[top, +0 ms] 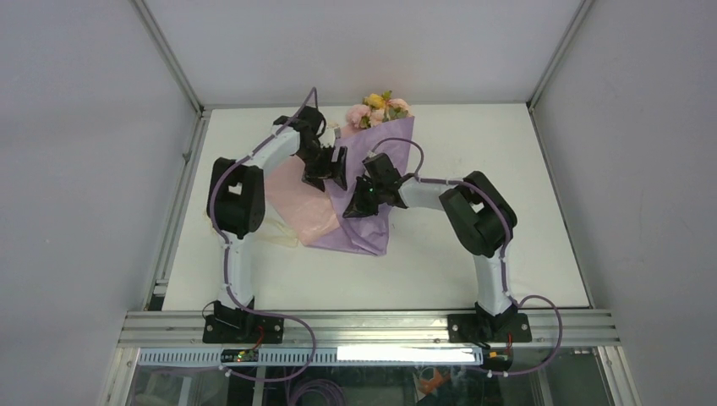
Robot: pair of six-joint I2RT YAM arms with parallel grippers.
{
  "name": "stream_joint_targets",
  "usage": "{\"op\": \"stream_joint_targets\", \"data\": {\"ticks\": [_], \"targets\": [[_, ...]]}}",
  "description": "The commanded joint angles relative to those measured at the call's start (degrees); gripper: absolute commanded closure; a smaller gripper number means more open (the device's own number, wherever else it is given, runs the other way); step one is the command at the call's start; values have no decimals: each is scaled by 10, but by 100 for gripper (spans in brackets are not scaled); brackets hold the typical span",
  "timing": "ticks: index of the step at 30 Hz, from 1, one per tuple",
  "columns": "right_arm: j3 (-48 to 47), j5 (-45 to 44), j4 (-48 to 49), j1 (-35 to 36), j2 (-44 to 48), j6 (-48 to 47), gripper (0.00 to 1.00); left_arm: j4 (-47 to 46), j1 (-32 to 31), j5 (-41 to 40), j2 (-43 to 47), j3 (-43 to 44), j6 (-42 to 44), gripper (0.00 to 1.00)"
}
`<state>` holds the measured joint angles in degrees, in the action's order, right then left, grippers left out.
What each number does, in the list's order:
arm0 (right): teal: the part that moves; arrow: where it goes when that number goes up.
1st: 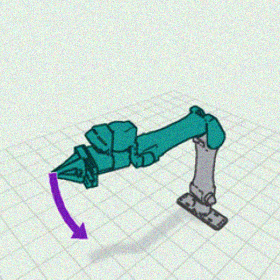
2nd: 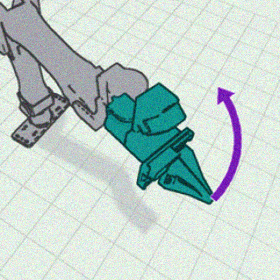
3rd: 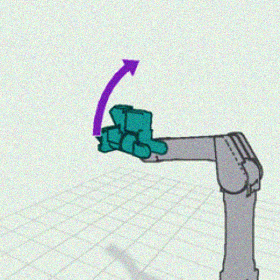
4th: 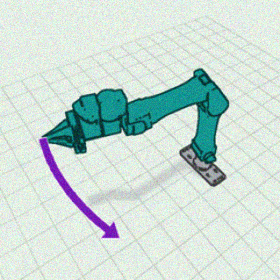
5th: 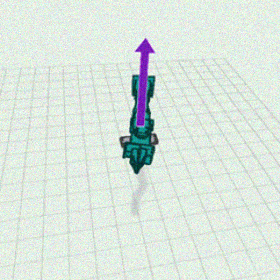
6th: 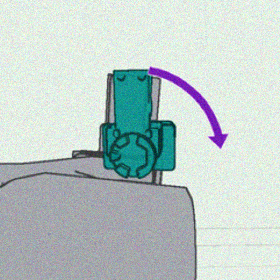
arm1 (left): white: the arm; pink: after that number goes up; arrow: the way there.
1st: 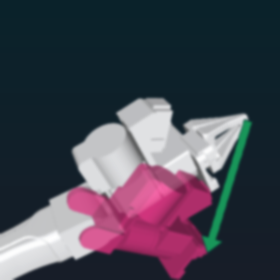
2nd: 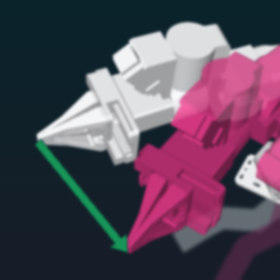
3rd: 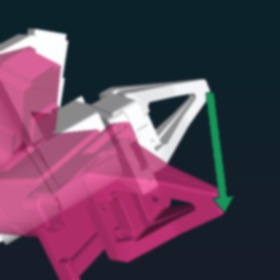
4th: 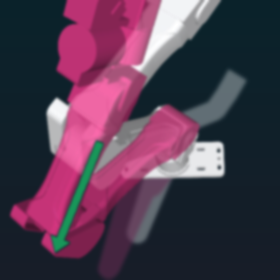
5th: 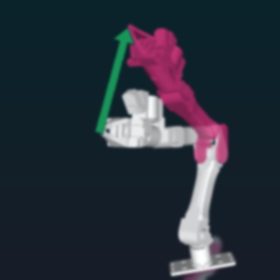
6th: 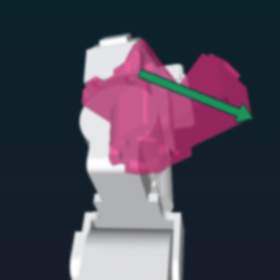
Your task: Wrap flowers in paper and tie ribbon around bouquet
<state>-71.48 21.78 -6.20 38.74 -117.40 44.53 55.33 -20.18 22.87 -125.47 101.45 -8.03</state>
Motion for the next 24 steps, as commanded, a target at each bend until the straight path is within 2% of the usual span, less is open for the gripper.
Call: {"op": "stream_joint_targets", "data": {"ticks": [1,3,5,8,10,15,24], "targets": [[50,-73,-42,9,-1,3,100,32,62,-15,107,30,36,15],[56,-87,-44,13,11,0,100,36,116,-67,118,21,24,5],[55,-96,-48,17,17,-3,100,39,157,-119,122,1,12,1],[50,-101,-53,24,18,-9,100,38,196,-141,130,-39,-7,1],[50,-103,-52,27,17,-11,100,36,198,-155,129,-57,-12,1],[61,-100,-42,33,21,-9,100,32,215,-207,90,-44,-20,1],[72,-110,-42,36,36,-14,100,52,215,-137,3,15,-9,1]]}}
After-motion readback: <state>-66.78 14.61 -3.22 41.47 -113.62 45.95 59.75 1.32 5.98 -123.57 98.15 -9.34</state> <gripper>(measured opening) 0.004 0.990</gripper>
